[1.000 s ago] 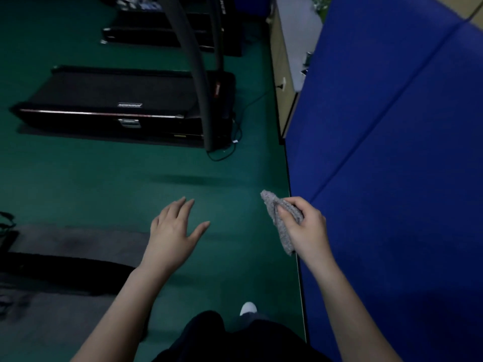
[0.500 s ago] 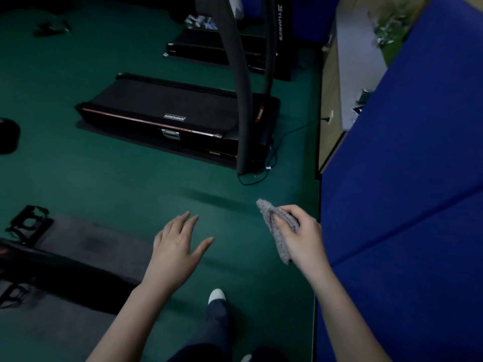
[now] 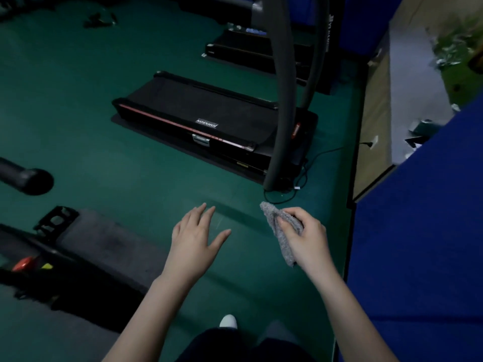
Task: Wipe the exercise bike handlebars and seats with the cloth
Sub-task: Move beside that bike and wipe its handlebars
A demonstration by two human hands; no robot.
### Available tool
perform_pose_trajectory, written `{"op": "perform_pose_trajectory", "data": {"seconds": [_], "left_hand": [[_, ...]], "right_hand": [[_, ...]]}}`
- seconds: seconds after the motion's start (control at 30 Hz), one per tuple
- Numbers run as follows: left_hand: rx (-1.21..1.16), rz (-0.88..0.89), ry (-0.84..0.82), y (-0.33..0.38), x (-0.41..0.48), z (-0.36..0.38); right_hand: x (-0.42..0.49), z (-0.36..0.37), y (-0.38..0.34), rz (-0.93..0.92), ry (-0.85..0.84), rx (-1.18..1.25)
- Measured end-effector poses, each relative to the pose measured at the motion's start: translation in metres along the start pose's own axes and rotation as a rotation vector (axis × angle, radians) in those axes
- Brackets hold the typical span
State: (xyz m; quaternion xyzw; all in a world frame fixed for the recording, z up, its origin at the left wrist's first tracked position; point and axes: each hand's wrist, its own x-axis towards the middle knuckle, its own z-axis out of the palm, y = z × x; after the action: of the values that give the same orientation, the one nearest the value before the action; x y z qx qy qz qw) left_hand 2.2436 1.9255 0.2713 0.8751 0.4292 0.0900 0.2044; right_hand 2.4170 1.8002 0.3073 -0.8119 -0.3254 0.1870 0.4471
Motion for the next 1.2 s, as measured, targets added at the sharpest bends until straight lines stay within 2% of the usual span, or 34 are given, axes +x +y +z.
{"op": "perform_pose_trajectory", "data": {"seconds": [0.3, 0.53, 0.93, 1.2], "left_hand": [[0.033, -0.259, 0.049, -0.031, 0.021, -0.014], [0.034, -0.474, 0.097, -0.018, 0.048, -0.009], [0.050, -0.694, 0.136, 0.031, 0.090, 0.021], [0.024, -0.773, 0.164, 0.021, 0.117, 0.020]], "right_hand": [[0.072, 0.047, -0.014, -0.114, -0.199, -0.004], [0.141, 0.055, -0.012, -0.217, -0.398, 0.008], [0.243, 0.034, 0.020, -0.246, -0.540, -0.004], [0.282, 0.062, 0.007, -0.293, -0.618, -0.021]]}}
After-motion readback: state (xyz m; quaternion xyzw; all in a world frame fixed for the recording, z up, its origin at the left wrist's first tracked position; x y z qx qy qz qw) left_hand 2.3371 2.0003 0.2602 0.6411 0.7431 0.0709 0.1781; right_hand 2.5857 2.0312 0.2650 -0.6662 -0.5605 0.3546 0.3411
